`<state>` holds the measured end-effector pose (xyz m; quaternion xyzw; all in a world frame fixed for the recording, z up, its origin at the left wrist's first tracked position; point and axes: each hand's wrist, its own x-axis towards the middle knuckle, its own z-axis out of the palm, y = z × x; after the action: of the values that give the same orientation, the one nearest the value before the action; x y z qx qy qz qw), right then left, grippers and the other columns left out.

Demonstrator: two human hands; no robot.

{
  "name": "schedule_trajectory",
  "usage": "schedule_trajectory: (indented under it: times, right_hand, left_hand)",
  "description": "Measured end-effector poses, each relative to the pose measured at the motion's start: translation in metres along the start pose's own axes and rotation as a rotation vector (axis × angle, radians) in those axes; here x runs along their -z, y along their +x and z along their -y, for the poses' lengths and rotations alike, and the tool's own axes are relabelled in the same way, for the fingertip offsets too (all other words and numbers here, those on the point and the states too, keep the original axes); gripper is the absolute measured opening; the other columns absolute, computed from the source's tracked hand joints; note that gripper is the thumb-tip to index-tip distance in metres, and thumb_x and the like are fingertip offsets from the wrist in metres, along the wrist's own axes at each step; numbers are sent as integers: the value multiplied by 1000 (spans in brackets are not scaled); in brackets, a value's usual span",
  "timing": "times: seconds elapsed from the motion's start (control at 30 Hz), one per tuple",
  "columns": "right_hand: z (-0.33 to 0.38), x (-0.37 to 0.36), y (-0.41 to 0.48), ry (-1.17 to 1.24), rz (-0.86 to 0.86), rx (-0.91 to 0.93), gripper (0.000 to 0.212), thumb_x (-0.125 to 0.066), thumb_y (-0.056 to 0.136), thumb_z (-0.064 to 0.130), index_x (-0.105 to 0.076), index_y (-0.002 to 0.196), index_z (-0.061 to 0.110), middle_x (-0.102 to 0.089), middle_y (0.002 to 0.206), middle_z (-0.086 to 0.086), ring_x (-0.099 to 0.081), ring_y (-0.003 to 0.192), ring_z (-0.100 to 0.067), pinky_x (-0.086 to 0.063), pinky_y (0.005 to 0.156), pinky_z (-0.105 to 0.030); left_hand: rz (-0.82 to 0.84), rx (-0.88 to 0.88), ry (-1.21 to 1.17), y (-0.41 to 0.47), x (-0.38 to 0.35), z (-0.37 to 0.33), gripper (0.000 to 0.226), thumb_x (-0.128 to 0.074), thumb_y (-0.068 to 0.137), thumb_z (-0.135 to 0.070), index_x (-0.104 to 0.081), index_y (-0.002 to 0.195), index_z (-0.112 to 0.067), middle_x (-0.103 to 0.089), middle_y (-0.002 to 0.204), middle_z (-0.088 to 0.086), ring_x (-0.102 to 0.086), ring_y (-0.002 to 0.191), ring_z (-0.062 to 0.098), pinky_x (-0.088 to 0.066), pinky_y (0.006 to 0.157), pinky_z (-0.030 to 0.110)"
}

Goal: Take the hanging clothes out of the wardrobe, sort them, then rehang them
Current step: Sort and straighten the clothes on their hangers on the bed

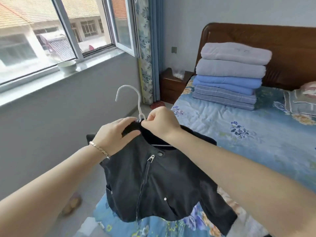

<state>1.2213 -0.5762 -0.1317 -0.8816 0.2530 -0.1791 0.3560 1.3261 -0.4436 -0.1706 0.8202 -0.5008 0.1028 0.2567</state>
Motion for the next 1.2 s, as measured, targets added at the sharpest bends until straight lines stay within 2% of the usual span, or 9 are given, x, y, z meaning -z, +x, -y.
schedule_trajectory:
  times: [0.13, 0.23, 0.33, 0.47, 0.63, 0.77, 0.9, 1.0, 1.2]
  right_hand:
    - [6, 0, -3, 49, -9, 50, 38, -67, 80, 28, -48, 47, 24, -49, 55, 10, -53, 69, -14, -40, 62, -25]
    - [3, 12, -5, 66, 20, 96, 34, -67, 82, 29, -52, 54, 20, -50, 57, 11, -50, 64, -8, -38, 58, -19]
    - [-1, 22, -9, 111, 58, 104, 35, -68, 83, 32, -50, 54, 24, -48, 56, 12, -46, 58, -3, -34, 55, -14]
    - [13, 14, -3, 166, 1, 150, 32, -67, 84, 34, -55, 60, 16, -48, 57, 11, -46, 59, -4, -37, 62, -20]
    - [71, -9, 16, 7, 23, 473, 21, -64, 88, 31, -68, 92, 11, -58, 85, 1, -53, 85, -13, -38, 77, -23]
    - [44, 4, 31, -304, -72, 468, 69, -69, 76, 51, -45, 133, 21, -49, 127, -5, -43, 123, -21, -26, 106, -36]
    - [-25, 4, 27, -65, 139, 93, 55, -69, 81, 40, -49, 125, 16, -61, 120, -4, -56, 114, -22, -45, 95, -35]
    - [-48, -2, 21, -112, 194, 125, 34, -57, 92, 30, -52, 116, 6, -63, 109, -9, -59, 106, -27, -43, 81, -31]
    - [-38, 4, 1, -186, 173, 302, 38, -52, 93, 38, -49, 122, 13, -64, 107, -7, -57, 100, -24, -38, 79, -30]
  left_hand:
    - [-186, -71, 33, 3, -2, -12, 46, -40, 81, -45, -69, 91, -11, -71, 84, 2, -66, 73, 23, -52, 63, 31]
    - [-298, -71, 47, 9, -8, -23, 32, -42, 79, -29, -56, 64, -5, -54, 55, 3, -44, 51, 18, -41, 44, 26]
    - [-301, -227, 131, 16, -7, -26, 29, -42, 79, -21, -53, 60, -2, -50, 49, 5, -46, 38, 24, -32, 38, 20]
    - [-274, -345, 168, 22, 14, -10, 19, -42, 82, -17, -51, 72, -5, -51, 49, 10, -45, 33, 25, -37, 36, 21]
    - [-388, -106, 232, 7, 58, 40, 17, -33, 86, -21, -25, 72, -16, -46, 53, 17, -36, 36, 27, -29, 46, 27]
    - [-455, 16, 266, -12, 75, 64, 18, -29, 89, -22, -25, 73, -17, -48, 56, 19, -45, 37, 35, -32, 47, 29]
    - [-498, 55, 273, -26, 76, 80, 20, -30, 91, -22, -32, 74, -11, -50, 56, 19, -46, 35, 37, -41, 41, 35]
    - [-479, -65, 380, -32, 75, 89, 15, -36, 90, -17, -35, 78, -9, -53, 54, 18, -45, 29, 32, -40, 33, 30]
    - [-337, -275, 476, -38, 76, 119, 22, -34, 90, -18, -43, 103, -3, -70, 85, 19, -58, 38, 34, -50, 36, 41]
